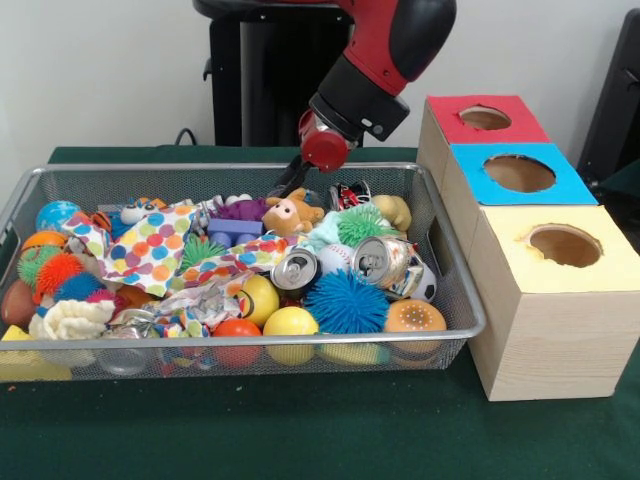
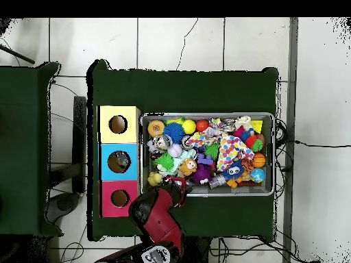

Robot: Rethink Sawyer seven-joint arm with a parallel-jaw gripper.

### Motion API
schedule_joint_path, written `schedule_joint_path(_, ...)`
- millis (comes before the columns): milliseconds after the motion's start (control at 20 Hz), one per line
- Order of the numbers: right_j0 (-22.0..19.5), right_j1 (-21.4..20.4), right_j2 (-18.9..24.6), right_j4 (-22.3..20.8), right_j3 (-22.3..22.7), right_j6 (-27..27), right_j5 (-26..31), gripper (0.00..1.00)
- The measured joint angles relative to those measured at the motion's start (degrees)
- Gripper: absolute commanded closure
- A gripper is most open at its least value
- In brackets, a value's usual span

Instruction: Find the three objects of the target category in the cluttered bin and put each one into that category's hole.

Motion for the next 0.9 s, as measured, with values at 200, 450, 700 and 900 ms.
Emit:
schedule_joint_path(200,0.24,0.25,0.01,0.46,-0.01,0.0,-0.41,0.0)
schedule_joint_path(450,-0.01,0.32,0.08,0.32,-0.01,0.0,-0.75,0.0)
schedule_joint_path(700,-0.08,0.36,0.09,0.32,-0.01,0.0,-0.86,0.0)
schedule_joint_path(900,-0.08,0.47,0.09,0.32,-0.01,0.0,-1.14,0.0)
